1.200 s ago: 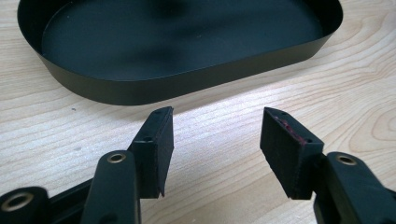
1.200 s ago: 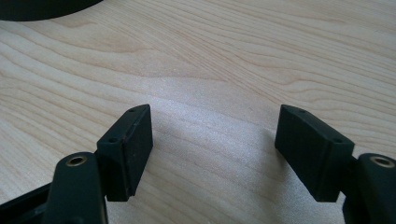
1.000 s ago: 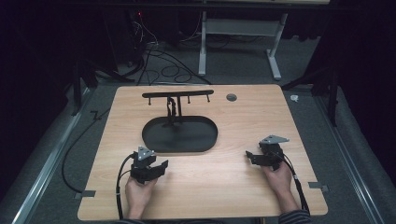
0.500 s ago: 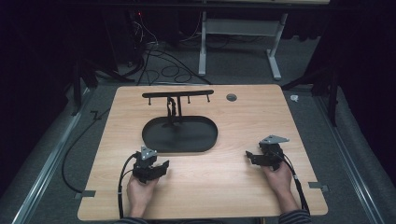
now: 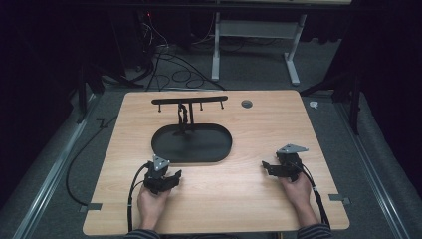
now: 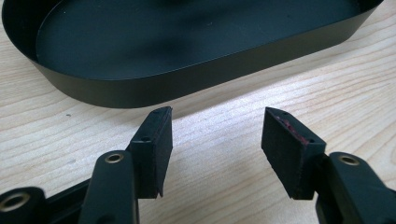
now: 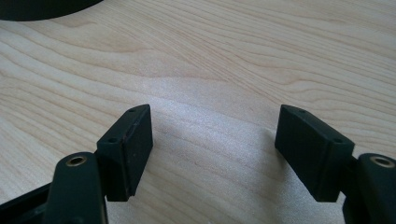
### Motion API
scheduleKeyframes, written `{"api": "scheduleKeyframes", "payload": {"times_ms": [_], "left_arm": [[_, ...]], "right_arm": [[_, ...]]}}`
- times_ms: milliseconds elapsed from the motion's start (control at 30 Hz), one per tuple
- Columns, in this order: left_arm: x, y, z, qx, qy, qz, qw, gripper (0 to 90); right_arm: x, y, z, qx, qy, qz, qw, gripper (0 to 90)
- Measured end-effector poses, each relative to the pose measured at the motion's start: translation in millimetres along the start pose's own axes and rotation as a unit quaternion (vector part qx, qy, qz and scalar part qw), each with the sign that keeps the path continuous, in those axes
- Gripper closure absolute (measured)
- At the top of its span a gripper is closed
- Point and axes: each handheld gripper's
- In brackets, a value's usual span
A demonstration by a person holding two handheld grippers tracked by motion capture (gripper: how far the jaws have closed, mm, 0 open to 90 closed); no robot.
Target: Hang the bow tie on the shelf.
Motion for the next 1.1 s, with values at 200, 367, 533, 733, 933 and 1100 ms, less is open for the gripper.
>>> {"api": "scheduleKeyframes", "payload": {"times_ms": [200,367,533,733,933,1100], "left_arm": [[1.8,4.4,1.4,-0.003,0.010,-0.007,0.9999,43.9],[3.0,9.3,2.3,-0.005,0.008,-0.005,0.9999,43.9],[3.7,12.0,3.1,-0.006,0.013,-0.005,0.9999,43.6],[6.8,14.4,5.5,-0.010,0.022,0.010,0.9997,41.1],[7.2,14.4,5.9,-0.015,0.019,0.010,0.9997,39.6],[7.3,14.6,6.4,-0.016,0.017,0.011,0.9997,38.8]], "right_arm": [[0.0,0.0,0.0,0.000,0.000,0.000,1.0000,28.7],[0.0,0.0,0.0,0.000,0.000,0.000,1.0000,28.7],[0.0,0.0,0.0,0.000,0.000,0.000,1.0000,28.7],[0.0,0.0,0.0,0.000,0.000,0.000,1.0000,28.7],[0.1,0.0,0.0,0.000,0.000,0.000,1.0000,28.7],[0.1,0.0,0.0,0.000,0.000,0.000,1.0000,28.7]]}}
Point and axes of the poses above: each handheld gripper's, and its own axes: y roughly forward along the jaws, x roughly out of its underside, z roughly to its right, and after that the axes turned 10 degrees about z, right-handed
